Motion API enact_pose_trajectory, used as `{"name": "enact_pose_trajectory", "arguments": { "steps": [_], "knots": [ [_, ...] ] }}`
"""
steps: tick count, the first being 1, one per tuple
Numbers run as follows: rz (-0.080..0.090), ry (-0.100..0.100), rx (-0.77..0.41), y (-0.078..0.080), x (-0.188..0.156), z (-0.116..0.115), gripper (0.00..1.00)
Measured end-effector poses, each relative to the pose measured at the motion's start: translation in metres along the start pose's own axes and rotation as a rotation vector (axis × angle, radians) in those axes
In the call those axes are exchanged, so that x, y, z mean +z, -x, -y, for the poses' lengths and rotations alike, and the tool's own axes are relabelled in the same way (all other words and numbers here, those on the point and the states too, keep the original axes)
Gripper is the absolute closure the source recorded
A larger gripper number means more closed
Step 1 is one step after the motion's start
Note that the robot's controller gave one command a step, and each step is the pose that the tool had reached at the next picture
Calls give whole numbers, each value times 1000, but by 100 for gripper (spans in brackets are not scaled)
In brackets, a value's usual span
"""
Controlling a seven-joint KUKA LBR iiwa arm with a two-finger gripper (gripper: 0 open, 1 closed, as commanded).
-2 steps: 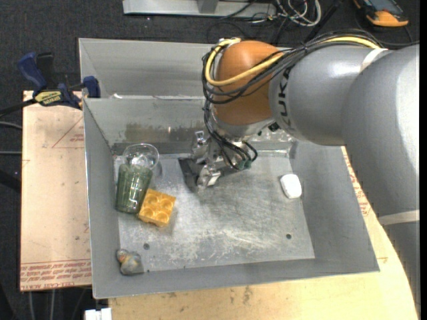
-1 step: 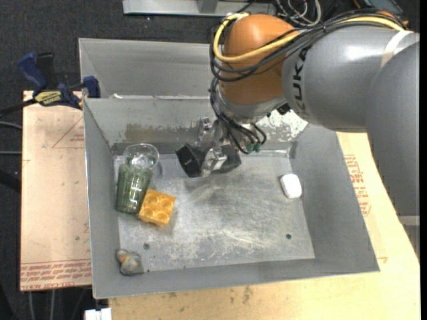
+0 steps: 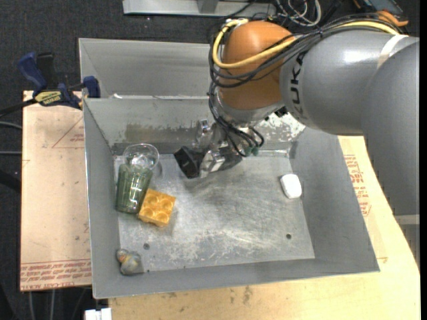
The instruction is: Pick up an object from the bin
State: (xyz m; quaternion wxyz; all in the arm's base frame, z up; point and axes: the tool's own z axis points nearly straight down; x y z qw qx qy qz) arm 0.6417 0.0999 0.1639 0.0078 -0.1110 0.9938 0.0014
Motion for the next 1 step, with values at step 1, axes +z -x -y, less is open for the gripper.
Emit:
{"name": "enact_pose_trajectory", "arguments": {
  "steps": [1],
  "knots": [
    [-34,0,-4,-9,1,2,100]
  ]
}}
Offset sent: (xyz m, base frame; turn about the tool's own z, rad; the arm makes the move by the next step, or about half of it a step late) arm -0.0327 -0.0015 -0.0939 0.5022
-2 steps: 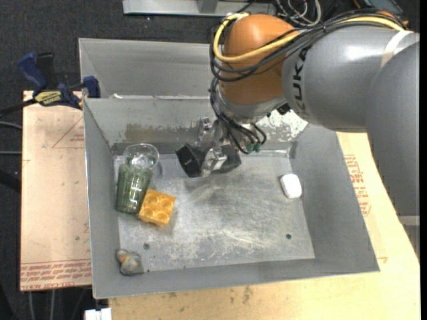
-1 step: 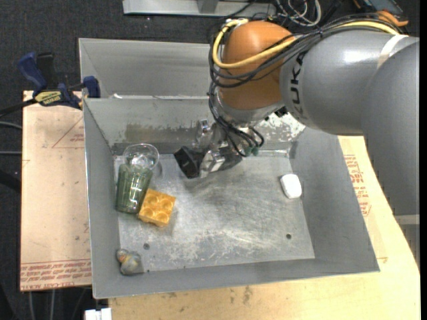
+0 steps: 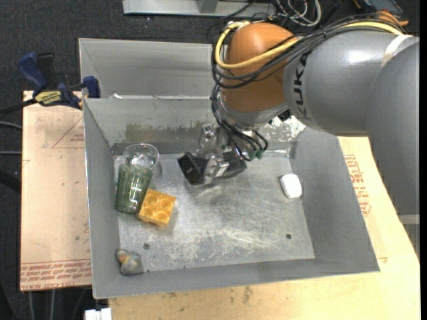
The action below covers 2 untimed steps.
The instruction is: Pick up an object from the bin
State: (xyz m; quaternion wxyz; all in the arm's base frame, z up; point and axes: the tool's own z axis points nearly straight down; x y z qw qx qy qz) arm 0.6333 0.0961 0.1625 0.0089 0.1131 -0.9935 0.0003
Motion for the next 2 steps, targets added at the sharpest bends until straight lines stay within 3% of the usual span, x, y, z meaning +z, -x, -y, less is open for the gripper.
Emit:
{"name": "enact_pose_trajectory", "arguments": {
  "steps": [1,2],
  "knots": [
    [32,2,202,-4,16,-3,100],
    [11,2,381,-6,4,3,100]
  ]
}}
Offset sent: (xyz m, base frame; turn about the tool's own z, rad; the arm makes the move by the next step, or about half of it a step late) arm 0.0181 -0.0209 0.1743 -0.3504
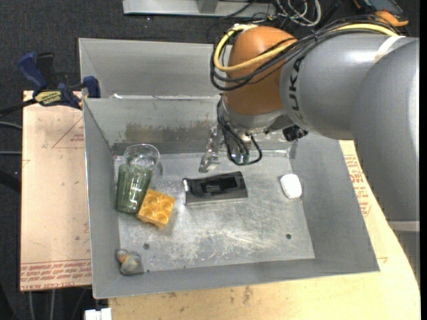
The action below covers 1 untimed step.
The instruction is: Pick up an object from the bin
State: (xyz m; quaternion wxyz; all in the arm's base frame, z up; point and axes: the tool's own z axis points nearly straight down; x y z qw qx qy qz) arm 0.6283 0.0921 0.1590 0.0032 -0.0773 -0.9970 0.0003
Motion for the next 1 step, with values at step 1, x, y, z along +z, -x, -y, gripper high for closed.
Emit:
{"name": "enact_pose_trajectory", "arguments": {
  "steps": [1],
  "knots": [
    [8,2,-38,-23,33,18,0]
  ]
}}
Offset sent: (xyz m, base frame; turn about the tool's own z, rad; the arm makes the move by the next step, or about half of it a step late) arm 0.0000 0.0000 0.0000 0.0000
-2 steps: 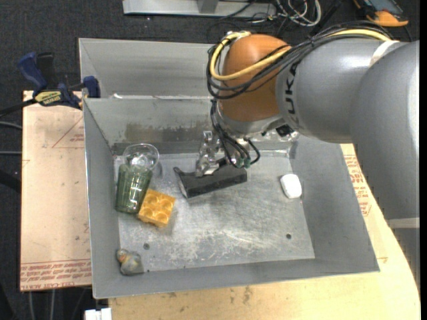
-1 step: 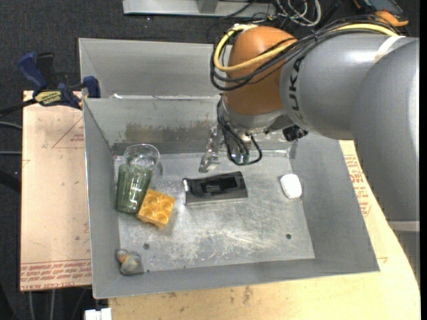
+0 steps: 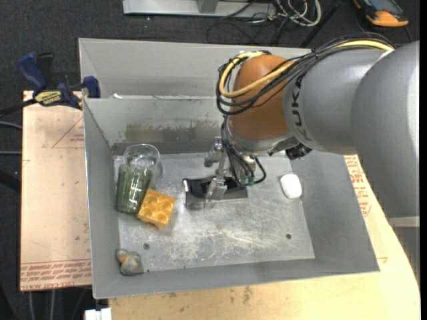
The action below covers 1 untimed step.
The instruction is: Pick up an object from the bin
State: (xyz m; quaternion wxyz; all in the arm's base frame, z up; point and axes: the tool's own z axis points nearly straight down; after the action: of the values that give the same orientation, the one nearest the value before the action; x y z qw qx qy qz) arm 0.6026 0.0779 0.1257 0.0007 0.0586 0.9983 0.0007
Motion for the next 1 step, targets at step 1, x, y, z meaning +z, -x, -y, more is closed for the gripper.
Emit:
{"name": "enact_pose_trajectory", "arguments": {
  "steps": [1],
  "knots": [
    [13,1,3,1,0,1,100]
  ]
}}
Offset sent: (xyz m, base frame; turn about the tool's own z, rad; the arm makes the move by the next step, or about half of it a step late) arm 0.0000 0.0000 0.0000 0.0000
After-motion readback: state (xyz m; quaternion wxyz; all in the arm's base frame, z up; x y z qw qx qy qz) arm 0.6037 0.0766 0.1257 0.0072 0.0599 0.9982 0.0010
